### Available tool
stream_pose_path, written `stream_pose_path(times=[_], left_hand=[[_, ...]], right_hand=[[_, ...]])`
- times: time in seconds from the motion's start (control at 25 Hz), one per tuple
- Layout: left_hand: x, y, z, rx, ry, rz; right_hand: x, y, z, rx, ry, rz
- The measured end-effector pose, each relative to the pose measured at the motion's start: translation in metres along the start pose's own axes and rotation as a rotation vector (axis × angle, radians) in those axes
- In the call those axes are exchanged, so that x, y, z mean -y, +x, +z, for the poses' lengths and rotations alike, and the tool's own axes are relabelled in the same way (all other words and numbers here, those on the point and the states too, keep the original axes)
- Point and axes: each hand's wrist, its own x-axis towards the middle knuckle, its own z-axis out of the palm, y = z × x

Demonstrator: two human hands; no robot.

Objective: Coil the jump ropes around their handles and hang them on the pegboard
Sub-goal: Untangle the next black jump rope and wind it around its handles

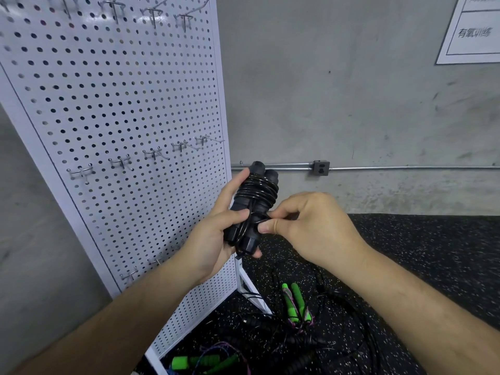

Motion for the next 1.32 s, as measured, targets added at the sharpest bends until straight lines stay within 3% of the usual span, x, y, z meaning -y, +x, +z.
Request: stream_pose_path(times=[0.2, 0.32, 0.44, 0.6, 0.72, 0.96, 1.16, 1.32], left_hand=[[-0.003, -0.002, 0.000, -0.019, -0.045, 0.006], [-0.004, -0.002, 0.001, -0.023, -0.047, 0.017], [-0.004, -0.001, 0.000, -0.021, -0.077, 0.012], [-0.007, -0.003, -0.002, 0.017, -0.121, -0.005], [-0.009, -0.005, -0.003, 0.017, -0.143, -0.017], [-0.011, -0.007, -0.006, -0.046, -0.137, -0.008], [-0.007, -0.008, -0.004, -0.059, -0.116, -0.002], [-0.010, -0.009, 0.003, -0.086, -0.129, 0.010]], right_hand=[[0.001, -0.007, 0.010, 0.032, 0.010, -0.088], [-0.002, -0.007, 0.018, -0.013, 0.294, 0.060], [-0.004, -0.006, 0.025, -0.037, 0.392, 0.123], [-0.007, -0.007, 0.026, -0.077, 0.105, -0.103], [-0.009, -0.006, 0.023, -0.010, -0.031, -0.294], [-0.004, -0.011, 0.025, 0.001, 0.034, -0.296], [-0.005, -0.012, 0.036, -0.122, -0.299, -0.465], [-0.003, -0.012, 0.045, -0.283, -0.368, -0.542]])
